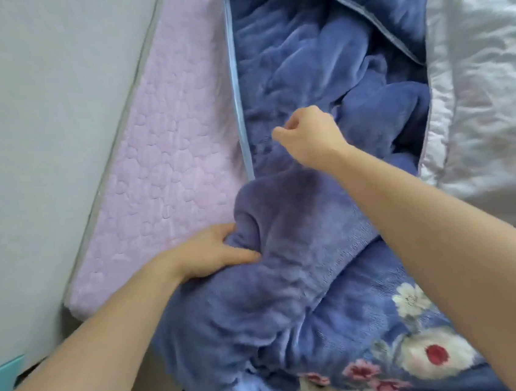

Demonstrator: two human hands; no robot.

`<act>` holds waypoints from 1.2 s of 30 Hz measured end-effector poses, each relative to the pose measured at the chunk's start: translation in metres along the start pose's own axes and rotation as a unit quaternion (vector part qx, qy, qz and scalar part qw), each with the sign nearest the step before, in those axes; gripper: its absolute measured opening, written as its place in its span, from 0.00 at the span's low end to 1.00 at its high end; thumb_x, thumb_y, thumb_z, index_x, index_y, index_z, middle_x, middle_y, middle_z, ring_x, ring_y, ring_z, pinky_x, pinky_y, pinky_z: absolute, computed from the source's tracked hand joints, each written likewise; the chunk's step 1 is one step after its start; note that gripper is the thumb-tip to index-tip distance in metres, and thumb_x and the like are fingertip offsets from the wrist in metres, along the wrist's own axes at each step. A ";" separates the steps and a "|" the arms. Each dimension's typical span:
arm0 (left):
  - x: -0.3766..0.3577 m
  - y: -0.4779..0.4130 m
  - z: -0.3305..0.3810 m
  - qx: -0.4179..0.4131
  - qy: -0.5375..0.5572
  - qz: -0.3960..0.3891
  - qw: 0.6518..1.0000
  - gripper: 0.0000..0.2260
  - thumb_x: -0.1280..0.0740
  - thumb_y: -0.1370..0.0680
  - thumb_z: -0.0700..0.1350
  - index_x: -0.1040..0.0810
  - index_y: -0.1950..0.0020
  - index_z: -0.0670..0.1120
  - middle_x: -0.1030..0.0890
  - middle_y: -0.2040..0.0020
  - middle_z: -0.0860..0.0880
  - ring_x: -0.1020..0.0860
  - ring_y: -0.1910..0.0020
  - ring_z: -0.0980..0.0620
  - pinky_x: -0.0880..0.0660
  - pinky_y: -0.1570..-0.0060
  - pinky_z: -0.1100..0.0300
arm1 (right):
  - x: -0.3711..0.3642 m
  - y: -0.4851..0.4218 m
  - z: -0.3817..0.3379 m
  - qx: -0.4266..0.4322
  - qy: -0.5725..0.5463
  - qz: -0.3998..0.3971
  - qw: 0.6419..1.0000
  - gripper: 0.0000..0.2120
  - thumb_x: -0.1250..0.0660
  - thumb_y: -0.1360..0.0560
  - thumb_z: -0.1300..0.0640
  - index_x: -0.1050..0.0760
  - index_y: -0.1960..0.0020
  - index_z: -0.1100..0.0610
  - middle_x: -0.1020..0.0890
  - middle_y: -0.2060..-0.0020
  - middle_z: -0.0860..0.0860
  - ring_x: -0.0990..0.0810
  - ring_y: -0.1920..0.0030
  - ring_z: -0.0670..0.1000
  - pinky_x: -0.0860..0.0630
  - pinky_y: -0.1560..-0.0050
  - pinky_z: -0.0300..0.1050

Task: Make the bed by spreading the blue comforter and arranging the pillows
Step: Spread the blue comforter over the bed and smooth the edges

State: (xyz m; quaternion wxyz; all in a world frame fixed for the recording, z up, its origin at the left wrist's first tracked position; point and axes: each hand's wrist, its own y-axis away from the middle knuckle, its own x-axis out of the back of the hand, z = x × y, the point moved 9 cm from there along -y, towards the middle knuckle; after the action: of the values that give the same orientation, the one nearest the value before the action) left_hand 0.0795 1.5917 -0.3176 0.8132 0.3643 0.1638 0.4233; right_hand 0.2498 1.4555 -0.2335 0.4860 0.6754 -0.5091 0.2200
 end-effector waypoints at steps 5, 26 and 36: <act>-0.058 0.016 -0.044 0.063 0.033 -0.148 0.986 0.10 0.24 0.36 0.52 0.18 0.59 0.50 0.16 0.61 0.55 0.17 0.54 0.52 0.22 0.50 0.55 | -0.100 -0.015 0.011 -0.055 0.310 -0.154 0.936 0.40 0.33 0.32 0.33 0.31 0.34 0.63 0.27 0.41 0.59 0.28 0.41 0.63 0.24 0.47 0.55; 0.190 0.117 -0.010 0.023 -0.267 0.487 0.831 0.42 0.30 0.32 0.34 0.44 0.24 0.58 0.25 0.47 0.40 0.21 0.63 0.35 0.25 0.66 0.47 | -0.090 -0.096 -0.212 0.066 -0.407 -0.194 0.890 0.14 0.37 0.25 0.58 0.24 0.40 0.54 0.21 0.44 0.55 0.24 0.45 0.53 0.33 0.45 0.45; 0.160 0.083 -0.089 0.091 -0.278 0.408 0.865 0.31 0.37 0.22 0.45 0.46 0.23 0.59 0.33 0.50 0.42 0.27 0.62 0.39 0.28 0.62 0.49 | -0.131 0.123 -0.010 0.139 -0.079 -0.002 0.987 0.15 0.37 0.26 0.52 0.26 0.40 0.53 0.22 0.46 0.44 0.25 0.45 0.46 0.30 0.43 0.37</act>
State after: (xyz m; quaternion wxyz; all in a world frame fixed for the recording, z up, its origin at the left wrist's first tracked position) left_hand 0.0750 1.7923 -0.3110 0.5427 0.5738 -0.1941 0.5819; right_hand 0.0901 1.5257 -0.2794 0.3464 0.7526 -0.5089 0.2338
